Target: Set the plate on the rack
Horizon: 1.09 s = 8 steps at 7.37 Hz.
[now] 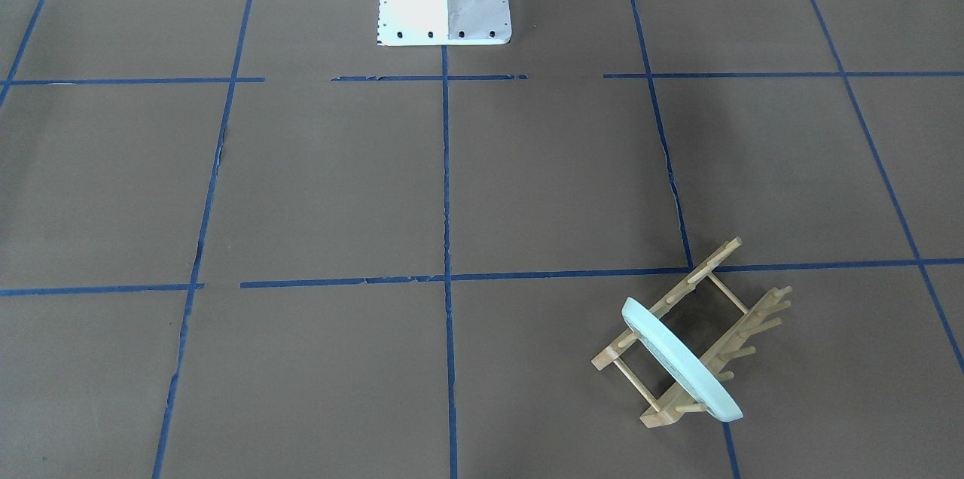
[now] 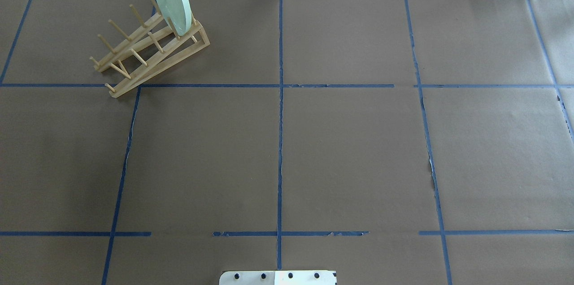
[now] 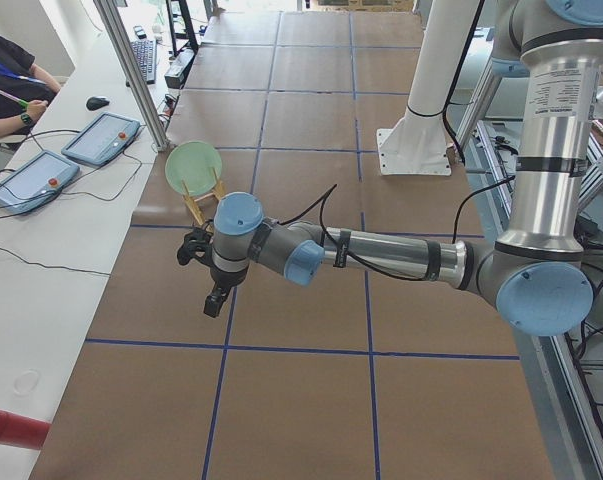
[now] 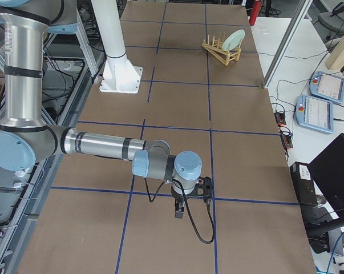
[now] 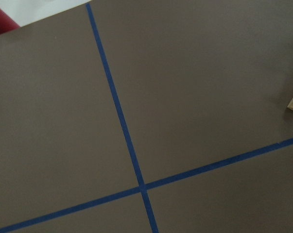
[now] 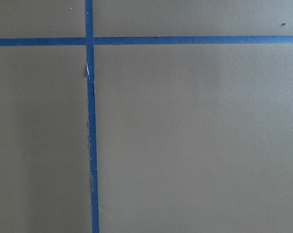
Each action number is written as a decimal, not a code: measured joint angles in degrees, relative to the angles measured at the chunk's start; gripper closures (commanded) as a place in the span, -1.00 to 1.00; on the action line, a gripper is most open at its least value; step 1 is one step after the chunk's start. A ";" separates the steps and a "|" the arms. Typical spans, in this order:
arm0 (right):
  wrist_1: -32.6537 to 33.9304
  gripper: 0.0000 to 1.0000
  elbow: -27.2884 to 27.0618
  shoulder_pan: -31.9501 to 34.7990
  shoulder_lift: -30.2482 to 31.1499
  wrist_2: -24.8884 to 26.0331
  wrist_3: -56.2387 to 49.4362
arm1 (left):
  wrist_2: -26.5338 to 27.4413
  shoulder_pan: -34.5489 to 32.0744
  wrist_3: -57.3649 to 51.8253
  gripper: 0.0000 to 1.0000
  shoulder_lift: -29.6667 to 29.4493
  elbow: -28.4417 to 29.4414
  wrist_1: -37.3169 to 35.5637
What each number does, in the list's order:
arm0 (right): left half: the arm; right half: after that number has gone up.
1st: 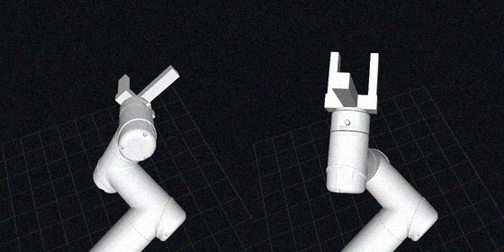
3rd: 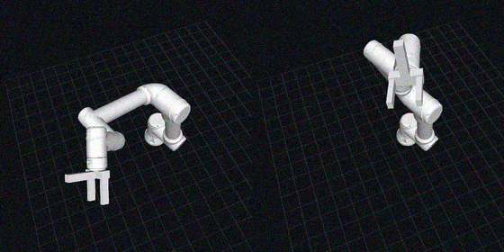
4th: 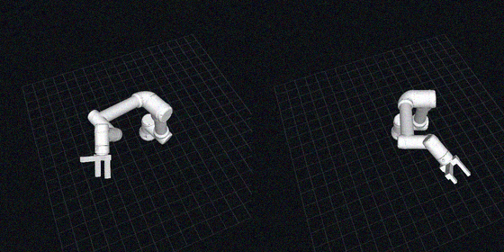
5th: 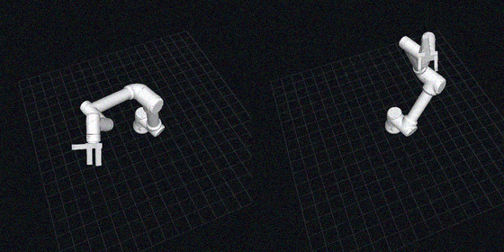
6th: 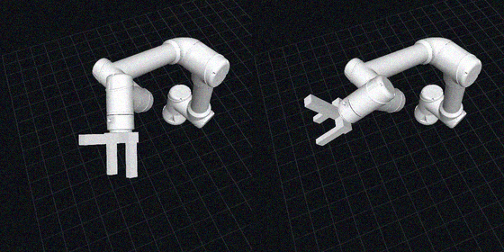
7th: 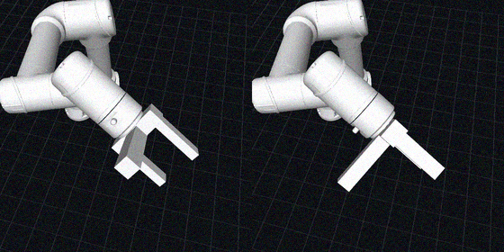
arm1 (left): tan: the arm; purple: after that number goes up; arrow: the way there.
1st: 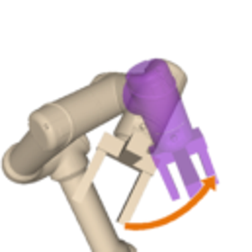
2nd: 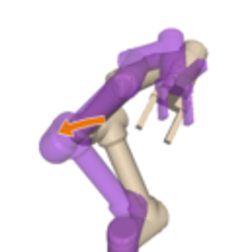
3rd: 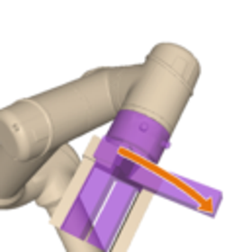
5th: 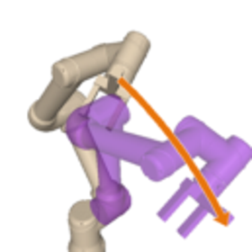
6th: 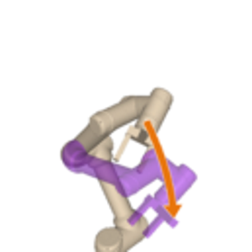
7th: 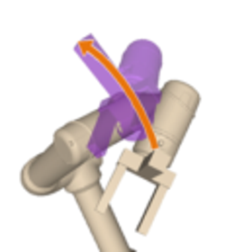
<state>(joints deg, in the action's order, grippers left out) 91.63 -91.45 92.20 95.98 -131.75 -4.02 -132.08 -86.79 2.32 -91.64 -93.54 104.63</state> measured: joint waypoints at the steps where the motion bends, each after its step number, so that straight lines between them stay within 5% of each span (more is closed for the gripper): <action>1: -0.02 -1.00 0.03 0.00 0.00 0.00 0.01 | -1.90 -1.30 -0.20 -1.00 0.13 0.76 -2.95; 8: -0.04 -1.00 -0.01 0.00 0.00 0.00 0.06 | -3.12 -2.10 1.10 -1.00 4.25 4.41 -5.30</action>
<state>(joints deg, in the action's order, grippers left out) 91.59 -91.46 92.20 95.98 -131.75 -3.96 -135.20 -88.88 3.42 -87.39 -89.13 99.33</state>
